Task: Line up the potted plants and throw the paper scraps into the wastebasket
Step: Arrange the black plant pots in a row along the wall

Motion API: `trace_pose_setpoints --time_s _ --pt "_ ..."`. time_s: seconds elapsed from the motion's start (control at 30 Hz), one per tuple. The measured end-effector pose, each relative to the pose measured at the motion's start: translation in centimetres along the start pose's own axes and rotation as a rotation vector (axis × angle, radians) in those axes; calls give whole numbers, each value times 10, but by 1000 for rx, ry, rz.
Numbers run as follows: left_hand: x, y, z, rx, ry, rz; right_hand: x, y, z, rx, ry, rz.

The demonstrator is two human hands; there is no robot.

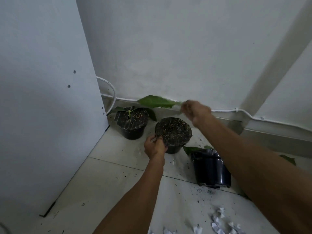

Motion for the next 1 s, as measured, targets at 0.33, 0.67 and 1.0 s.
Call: trace_pose_setpoints --time_s 0.33,0.67,1.0 --pt "12 -7 0 -19 -52 -20 -16 -4 43 -1128 541 -734" --pt "16 -4 5 5 -37 -76 -17 -27 38 -1354 719 -784" --pt "22 -6 7 18 -7 -50 0 -27 49 -650 534 -546"
Point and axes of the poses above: each hand's wrist, its own x-axis towards the middle knuckle, its own y-axis out of the back of the hand, z = x × y, the point moved 1 cm from there along x, towards the middle knuckle, and after that the axes turned 15 degrees about y, right-handed, at the moved point
